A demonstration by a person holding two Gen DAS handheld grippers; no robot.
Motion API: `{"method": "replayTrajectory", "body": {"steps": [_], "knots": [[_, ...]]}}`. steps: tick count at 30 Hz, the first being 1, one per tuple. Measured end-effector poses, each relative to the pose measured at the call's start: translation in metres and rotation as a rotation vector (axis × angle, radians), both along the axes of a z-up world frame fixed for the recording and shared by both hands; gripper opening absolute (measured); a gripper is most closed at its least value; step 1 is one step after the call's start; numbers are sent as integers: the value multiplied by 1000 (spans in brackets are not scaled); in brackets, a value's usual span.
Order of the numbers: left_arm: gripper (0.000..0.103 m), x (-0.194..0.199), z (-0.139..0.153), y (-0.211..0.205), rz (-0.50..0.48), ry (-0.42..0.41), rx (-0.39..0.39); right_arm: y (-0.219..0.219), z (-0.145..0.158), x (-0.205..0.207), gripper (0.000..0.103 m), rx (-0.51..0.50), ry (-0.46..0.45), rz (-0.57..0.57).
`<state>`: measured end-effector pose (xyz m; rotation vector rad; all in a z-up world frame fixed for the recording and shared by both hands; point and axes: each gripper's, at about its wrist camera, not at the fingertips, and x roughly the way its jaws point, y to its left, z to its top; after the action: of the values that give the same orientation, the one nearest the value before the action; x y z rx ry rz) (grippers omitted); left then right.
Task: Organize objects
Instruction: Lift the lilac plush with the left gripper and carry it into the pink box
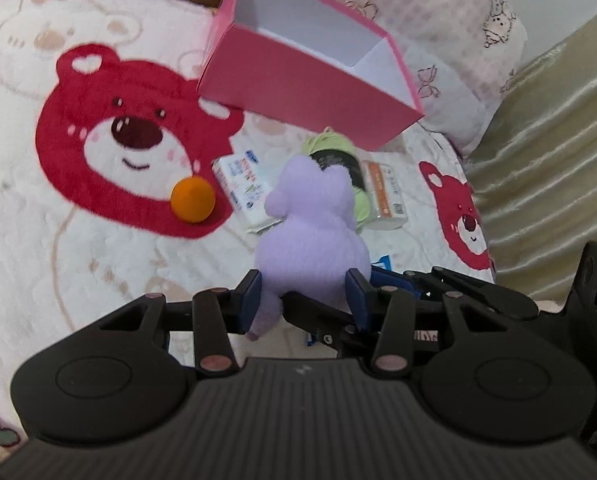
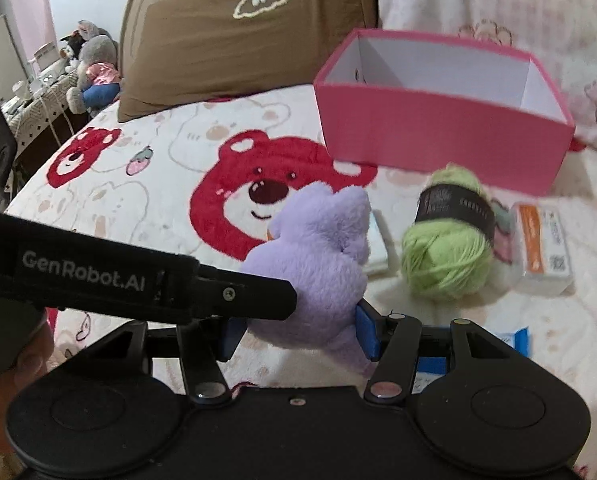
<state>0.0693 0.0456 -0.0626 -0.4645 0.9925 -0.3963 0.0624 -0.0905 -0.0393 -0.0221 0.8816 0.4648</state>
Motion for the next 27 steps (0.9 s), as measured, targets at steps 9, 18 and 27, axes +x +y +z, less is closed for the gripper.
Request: {"method": "replayTrajectory", "body": {"steps": [9,18,27], "knots": [[41,8,47,-18,-25,-34,37,-23,41,9,61,36,4,36],[38,33,88,-39,-30,-98,46,-52,74,28,61,98,-36,9],[38,79,118,-58,-19,-150,66,-73,101,67,60,129,-96,3]]}}
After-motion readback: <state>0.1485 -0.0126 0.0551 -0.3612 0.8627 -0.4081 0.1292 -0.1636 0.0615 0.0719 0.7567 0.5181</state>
